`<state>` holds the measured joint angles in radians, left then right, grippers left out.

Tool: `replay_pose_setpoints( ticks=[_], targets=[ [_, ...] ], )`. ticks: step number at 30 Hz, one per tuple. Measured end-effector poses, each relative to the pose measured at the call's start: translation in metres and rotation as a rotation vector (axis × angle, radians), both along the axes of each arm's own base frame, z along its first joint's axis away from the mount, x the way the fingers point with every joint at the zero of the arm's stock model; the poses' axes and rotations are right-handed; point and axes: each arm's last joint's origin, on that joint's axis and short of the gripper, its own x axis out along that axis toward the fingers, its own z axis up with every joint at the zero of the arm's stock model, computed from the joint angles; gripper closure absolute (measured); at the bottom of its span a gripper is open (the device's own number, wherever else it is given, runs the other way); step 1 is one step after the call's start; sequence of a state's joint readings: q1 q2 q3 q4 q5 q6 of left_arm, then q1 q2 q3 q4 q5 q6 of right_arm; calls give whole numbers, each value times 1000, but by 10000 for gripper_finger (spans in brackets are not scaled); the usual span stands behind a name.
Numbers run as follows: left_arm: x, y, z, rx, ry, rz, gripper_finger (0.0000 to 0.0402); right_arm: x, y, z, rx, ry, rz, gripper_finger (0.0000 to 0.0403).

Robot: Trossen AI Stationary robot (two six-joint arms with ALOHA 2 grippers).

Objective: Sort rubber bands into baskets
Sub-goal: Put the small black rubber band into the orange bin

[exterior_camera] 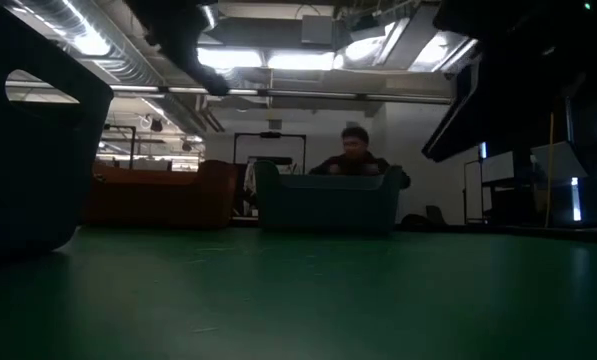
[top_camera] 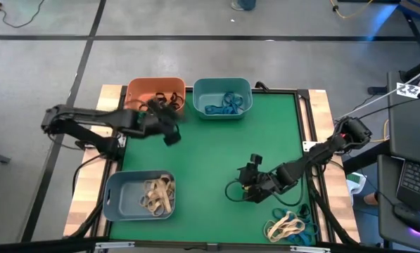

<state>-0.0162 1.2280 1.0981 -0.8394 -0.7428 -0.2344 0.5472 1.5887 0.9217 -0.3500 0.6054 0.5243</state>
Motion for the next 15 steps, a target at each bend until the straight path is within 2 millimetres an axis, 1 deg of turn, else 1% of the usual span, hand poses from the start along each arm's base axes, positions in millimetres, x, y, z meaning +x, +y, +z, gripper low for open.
replay_pose_setpoints(
  ticks=[2,4,6,9,15],
  targets=[
    [-13,14,4,-1,16,66,396,-1,-1,-2,7,0,-15,221],
    [-23,28,7,1,-3,134,396,-2,-1,-3,18,-5,-27,221],
    [-33,42,4,4,-1,205,396,-2,-1,-4,22,-4,-33,221],
    [-44,62,-6,12,14,298,396,-2,-1,-3,24,-7,-34,221],
    [-53,92,-42,14,55,424,396,-1,-3,-3,17,-7,-44,221]
  ],
)
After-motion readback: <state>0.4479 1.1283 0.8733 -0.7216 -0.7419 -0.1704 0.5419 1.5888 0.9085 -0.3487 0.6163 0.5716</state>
